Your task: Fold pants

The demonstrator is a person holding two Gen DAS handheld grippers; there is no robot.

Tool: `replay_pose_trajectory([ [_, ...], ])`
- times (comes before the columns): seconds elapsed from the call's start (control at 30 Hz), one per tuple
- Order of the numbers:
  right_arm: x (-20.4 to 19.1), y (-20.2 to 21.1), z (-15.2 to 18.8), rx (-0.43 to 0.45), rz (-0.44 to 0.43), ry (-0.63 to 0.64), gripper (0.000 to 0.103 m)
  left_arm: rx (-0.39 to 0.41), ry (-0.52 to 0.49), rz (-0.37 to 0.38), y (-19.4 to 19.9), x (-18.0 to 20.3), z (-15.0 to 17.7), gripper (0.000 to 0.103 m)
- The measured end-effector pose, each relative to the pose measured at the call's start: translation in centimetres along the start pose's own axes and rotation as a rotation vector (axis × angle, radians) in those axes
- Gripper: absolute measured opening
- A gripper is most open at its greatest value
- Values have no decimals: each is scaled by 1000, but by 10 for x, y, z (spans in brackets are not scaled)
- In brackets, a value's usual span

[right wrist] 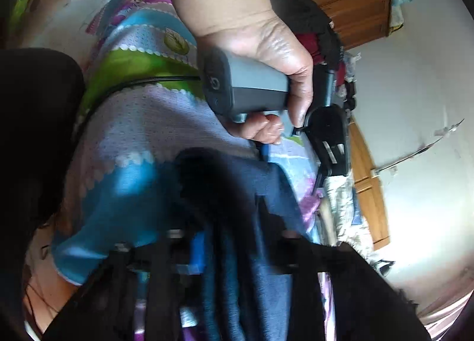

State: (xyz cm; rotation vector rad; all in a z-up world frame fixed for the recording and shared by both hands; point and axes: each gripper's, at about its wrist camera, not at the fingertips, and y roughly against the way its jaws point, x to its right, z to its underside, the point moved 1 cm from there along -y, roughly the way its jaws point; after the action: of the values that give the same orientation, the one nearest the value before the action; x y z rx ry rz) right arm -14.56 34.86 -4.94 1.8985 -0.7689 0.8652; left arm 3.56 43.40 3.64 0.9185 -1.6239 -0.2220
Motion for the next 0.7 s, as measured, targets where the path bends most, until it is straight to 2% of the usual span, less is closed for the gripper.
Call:
replay_pose_trajectory([
  [0.07, 5, 6, -2, 5, -17, -39, 22, -4, -41, -47, -1, 4, 3, 54],
  [0.1, 12, 7, -2, 10, -23, -65, 20, -4, -41, -69, 0, 1, 5, 35],
  [0.13, 19, 11, -2, 19, -24, -94, 20, 4, -13, -47, 4, -5, 4, 30],
  [0.2, 30, 16, -3, 28, -28, -138, 20, 31, 8, 5, 14, -6, 5, 28],
  [0.37, 61, 36, 3, 44, -43, -261, 17, 38, -16, -44, 22, 16, 3, 27],
  [0.47, 95, 53, 16, 44, -44, -378, 17, 66, -26, -53, 30, 40, 1, 26],
  [0.57, 137, 72, 43, 30, -51, -547, 16, 101, -31, -28, 34, 77, -5, 26],
  [0.7, 191, 96, 100, -10, -36, -794, 16, 123, -96, 47, 15, 158, -11, 26],
])
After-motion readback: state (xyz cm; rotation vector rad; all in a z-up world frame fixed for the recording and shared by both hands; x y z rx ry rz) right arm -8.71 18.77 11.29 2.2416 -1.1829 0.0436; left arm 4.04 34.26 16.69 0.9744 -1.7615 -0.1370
